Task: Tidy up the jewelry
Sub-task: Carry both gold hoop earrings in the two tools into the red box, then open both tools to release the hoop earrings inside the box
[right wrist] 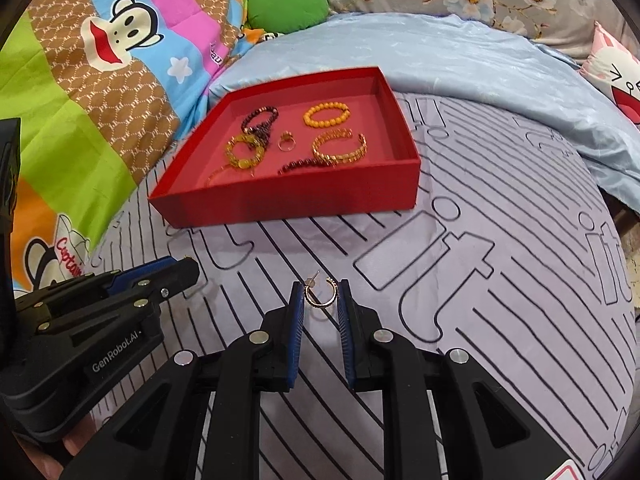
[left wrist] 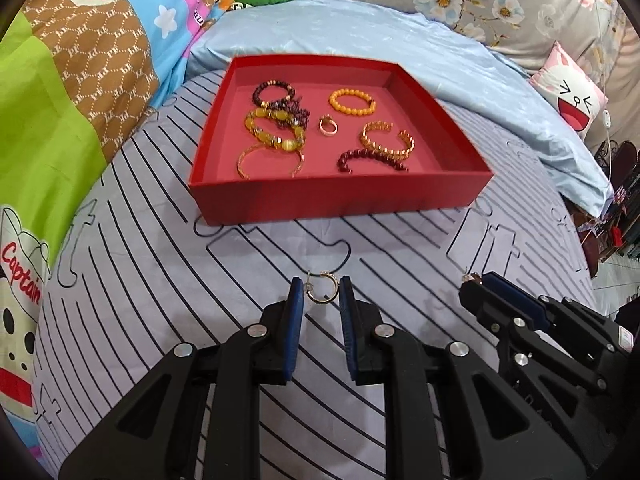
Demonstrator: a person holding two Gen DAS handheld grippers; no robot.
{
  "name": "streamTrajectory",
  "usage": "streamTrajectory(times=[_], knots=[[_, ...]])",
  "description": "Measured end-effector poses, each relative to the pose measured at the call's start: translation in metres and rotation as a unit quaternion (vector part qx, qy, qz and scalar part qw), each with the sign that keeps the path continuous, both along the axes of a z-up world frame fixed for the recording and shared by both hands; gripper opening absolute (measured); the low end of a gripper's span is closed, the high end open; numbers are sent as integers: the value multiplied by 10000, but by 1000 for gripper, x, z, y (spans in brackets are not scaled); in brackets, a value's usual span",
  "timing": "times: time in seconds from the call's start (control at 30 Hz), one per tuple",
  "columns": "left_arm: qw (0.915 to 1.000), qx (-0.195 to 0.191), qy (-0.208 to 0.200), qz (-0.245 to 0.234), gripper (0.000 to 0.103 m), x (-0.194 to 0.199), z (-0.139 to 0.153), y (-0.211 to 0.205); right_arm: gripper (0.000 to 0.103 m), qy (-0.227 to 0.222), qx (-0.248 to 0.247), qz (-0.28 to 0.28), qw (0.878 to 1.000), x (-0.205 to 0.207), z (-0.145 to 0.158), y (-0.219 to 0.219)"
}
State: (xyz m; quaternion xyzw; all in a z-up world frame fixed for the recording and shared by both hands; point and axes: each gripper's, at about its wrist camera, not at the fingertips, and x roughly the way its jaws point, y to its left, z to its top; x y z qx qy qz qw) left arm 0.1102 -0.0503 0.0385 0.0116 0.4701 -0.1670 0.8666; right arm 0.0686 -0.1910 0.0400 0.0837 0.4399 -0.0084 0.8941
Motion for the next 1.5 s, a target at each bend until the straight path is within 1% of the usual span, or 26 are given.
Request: streamTrajectory(times=[0.17, 0.33, 0.43, 0.63, 0.8, 1.03, 1.23, 1.5], knots=[[9998, -121, -176, -7, 18, 4, 22, 2, 16, -236, -7, 110, 9997, 9, 23, 5], [9991, -183, -392, -43, 18, 18, 42, -1, 16, -463, 4, 219, 9987, 31, 43, 6], [9982, -163, -572, -38, 18, 35, 54, -8, 16, -604, -69, 240, 9979, 52, 54, 5], [9975, -98, -701, 81, 18, 77, 63, -15, 16, -753, -168, 172, 9969, 91, 65, -4], [9977, 9, -673, 112, 18, 109, 55, -26, 16, -733, -243, 124, 9969, 122, 59, -10], [9980, 102, -583, 201, 18, 144, 36, -32, 16, -565, -219, 100, 9981, 156, 40, -17], [9984, 186, -470, 251, 18, 161, 21, -34, 16, -387, -178, 89, 9991, 177, 22, -19], [9986, 242, -361, 298, 18, 170, 8, -33, 16, -244, -175, 98, 9995, 187, 7, -18]])
